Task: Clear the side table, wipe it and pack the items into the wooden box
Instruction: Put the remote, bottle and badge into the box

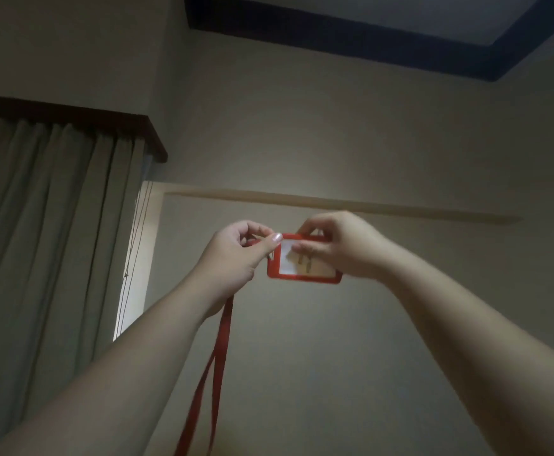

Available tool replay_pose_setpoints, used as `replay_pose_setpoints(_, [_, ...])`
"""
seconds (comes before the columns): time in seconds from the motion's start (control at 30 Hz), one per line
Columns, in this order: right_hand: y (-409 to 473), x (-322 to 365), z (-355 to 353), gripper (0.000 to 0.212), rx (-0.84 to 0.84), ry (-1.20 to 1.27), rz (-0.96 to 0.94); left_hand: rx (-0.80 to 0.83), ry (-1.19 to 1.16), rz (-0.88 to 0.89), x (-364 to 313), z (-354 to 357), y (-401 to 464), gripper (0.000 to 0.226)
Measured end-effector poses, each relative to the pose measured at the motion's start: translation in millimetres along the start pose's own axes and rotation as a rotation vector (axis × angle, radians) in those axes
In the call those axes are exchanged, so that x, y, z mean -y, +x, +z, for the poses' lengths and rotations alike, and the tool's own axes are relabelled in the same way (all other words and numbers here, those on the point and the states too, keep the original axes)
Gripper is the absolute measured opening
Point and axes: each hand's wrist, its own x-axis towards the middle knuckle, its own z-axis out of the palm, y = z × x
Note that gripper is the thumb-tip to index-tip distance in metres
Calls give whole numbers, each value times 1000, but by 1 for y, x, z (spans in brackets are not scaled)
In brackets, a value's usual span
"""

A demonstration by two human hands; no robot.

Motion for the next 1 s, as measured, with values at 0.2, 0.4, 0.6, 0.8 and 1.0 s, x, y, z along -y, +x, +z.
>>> replay_pose_setpoints(0.2, [-28, -8, 14, 11, 71, 37, 5, 111, 233, -25, 11, -18, -13, 25])
replay_pose_setpoints(0.4, [-32, 16, -33, 16, 204, 11, 72, 259, 155, -67, 16, -22, -19, 46])
replay_pose_setpoints(0.6, [-34, 13, -20, 17, 58, 86, 55, 232, 57, -79, 29, -14, -27, 39])
replay_pose_setpoints(0.8, [-46, -29, 56, 24, 103, 291, 215, 81, -24, -231, 64, -4, -41, 36])
replay_pose_setpoints(1.0, [-62, -42, 62, 15, 239, 331, 221, 118, 193, -358, 89, -12, -58, 47])
